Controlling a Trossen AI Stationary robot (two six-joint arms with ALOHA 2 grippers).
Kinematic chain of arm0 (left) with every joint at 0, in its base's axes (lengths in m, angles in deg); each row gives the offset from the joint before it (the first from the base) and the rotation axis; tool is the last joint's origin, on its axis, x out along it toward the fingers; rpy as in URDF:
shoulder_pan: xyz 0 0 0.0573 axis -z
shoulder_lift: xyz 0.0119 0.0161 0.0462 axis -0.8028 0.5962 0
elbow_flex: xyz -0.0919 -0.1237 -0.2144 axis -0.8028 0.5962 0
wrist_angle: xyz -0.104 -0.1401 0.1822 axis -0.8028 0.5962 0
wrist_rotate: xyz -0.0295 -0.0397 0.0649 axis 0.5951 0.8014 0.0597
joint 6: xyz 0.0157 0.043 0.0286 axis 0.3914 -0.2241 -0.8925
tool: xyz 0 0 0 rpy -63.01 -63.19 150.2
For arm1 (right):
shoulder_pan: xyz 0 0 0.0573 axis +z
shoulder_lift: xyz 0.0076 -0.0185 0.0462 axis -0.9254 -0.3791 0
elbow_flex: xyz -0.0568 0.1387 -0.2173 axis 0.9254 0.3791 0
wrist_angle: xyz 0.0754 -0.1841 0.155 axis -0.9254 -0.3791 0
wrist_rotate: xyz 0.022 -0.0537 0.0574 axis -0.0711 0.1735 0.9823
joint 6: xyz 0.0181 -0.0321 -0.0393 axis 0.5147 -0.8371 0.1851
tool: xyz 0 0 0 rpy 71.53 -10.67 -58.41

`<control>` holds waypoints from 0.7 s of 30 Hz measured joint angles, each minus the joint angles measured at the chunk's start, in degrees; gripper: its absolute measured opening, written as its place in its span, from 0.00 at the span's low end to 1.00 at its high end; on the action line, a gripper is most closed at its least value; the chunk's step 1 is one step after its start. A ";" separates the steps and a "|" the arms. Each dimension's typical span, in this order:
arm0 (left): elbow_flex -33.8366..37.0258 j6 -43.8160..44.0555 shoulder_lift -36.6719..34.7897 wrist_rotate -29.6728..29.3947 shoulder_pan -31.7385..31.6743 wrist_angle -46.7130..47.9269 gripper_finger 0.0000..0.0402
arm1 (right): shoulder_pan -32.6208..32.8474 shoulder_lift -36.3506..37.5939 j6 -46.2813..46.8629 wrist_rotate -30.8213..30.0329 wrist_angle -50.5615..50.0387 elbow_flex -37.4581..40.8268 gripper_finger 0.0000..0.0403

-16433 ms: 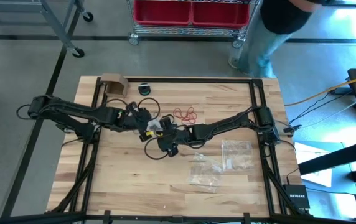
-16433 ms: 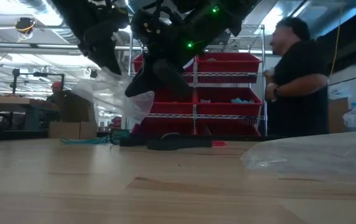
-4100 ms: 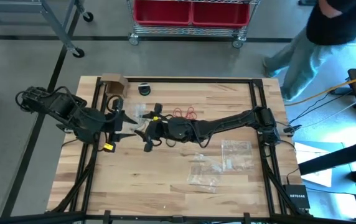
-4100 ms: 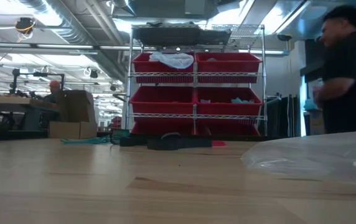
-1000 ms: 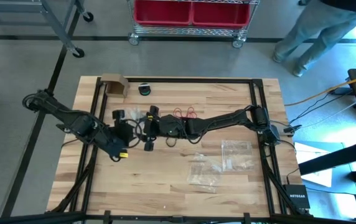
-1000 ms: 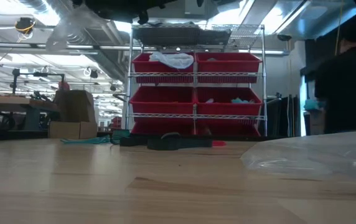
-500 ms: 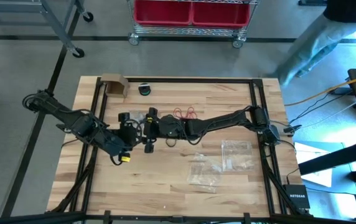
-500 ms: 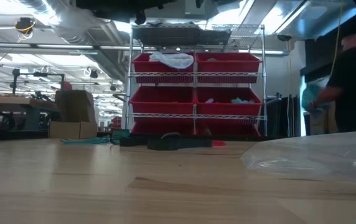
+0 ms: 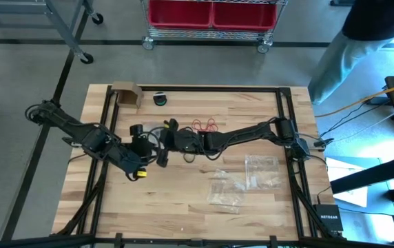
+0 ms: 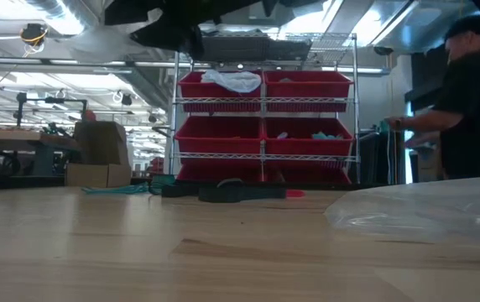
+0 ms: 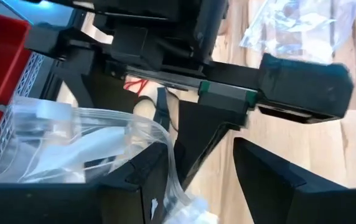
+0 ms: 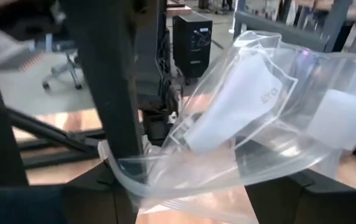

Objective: Sort rubber bands
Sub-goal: Put the black rubber band into the transparent zip bag

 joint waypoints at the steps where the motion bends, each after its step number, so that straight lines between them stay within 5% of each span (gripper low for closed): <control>1: -0.02 -0.05 0.00 -0.10 0.00 0.10 0.42 | -0.09 0.00 1.90 0.26 0.14 0.00 0.58; 16: -0.08 1.11 -0.02 0.17 0.00 0.33 0.42 | -0.68 0.00 5.27 4.02 1.87 0.04 0.59; 21: -0.07 1.64 -0.04 0.40 0.09 0.68 0.42 | -1.39 -1.13 4.41 7.62 6.73 0.04 0.67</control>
